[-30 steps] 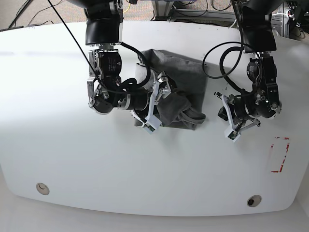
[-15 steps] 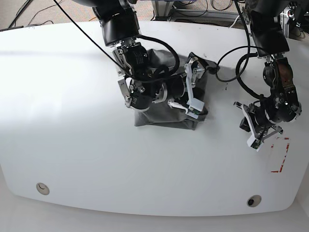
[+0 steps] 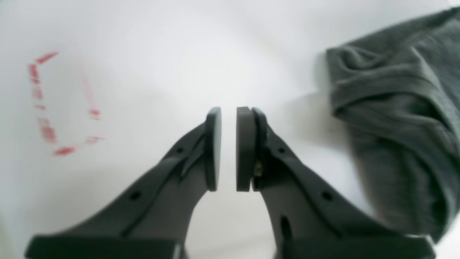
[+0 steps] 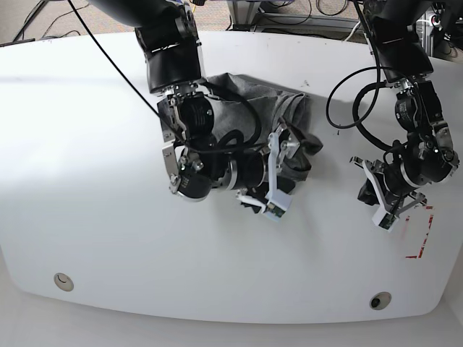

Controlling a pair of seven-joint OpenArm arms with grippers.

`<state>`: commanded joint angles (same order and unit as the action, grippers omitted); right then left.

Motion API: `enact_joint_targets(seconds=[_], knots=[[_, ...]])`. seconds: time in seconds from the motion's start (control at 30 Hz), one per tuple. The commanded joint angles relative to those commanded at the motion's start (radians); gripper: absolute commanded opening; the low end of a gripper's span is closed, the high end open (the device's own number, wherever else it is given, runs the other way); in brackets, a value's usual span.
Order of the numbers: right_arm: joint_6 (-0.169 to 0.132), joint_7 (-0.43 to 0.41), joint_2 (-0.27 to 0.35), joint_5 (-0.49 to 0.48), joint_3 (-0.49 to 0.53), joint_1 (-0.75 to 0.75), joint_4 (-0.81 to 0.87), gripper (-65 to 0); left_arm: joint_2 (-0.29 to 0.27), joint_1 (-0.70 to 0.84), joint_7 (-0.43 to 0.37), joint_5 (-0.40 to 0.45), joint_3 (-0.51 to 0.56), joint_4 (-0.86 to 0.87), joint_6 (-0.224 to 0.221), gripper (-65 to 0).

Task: Layout the t-shirt on the table in an organized manner, then fold the t-shirt properly
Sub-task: 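Release the folded end and press the bundle with both grippers, then grasp the folded shirt with both grippers and lift it slightly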

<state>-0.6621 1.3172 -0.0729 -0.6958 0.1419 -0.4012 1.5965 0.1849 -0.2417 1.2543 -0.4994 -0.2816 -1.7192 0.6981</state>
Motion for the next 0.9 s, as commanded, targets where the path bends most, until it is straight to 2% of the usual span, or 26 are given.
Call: enact_joint_targets(seconds=[0.17, 0.3, 0.4, 0.5, 0.53, 0.6, 0.67, 0.8, 0.9], knots=[[0.0, -0.006, 0.098, 0.026, -0.009, -0.057, 0.0, -4.6, -0.064, 0.031, 0.077, -0.071, -0.002, -0.018, 0.0, -58.8], [0.0, -0.052, 0.175, 0.051, -0.006, -0.064, 0.0, -6.2, -0.114, 0.078, 0.092, -0.087, 0.029, -0.041, 0.0, -58.8], [0.0, -0.097, 0.219, 0.068, -0.005, -0.061, 0.0, -12.7, -0.141, 0.11, 0.092, -0.091, 0.071, -0.041, 0.0, -58.8], [0.0, -0.123, 0.25, 0.094, 0.014, -0.054, -0.032, -24.3, -0.178, 0.163, 0.092, -0.091, 0.132, -0.044, 0.0, -58.8], [-0.002, -0.124, 0.252, 0.095, 0.018, -0.052, -0.04, -25.8, -0.184, 0.169, 0.092, -0.091, 0.138, -0.044, 0.0, -58.8], [-0.023, -0.153, 0.265, 0.106, 0.037, -0.048, -0.069, -33.0, -0.213, 0.21, 0.092, -0.087, 0.163, -0.044, 0.0, -58.8], [-0.036, -0.201, 0.273, 0.11, 0.055, -0.035, -0.086, -37.4, -0.232, 0.236, 0.087, -0.086, 0.187, -0.044, 0.0, -58.8], [-0.036, -0.292, 0.293, 0.11, 0.092, 0.0, -0.137, -43.8, -0.259, 0.285, 0.086, -0.078, 0.222, -0.038, 0.0, -58.8], [-0.036, -0.348, 0.295, 0.112, 0.109, 0.026, -0.186, -45.3, -0.261, 0.305, 0.086, -0.043, 0.241, -0.037, 0.0, -58.8]])
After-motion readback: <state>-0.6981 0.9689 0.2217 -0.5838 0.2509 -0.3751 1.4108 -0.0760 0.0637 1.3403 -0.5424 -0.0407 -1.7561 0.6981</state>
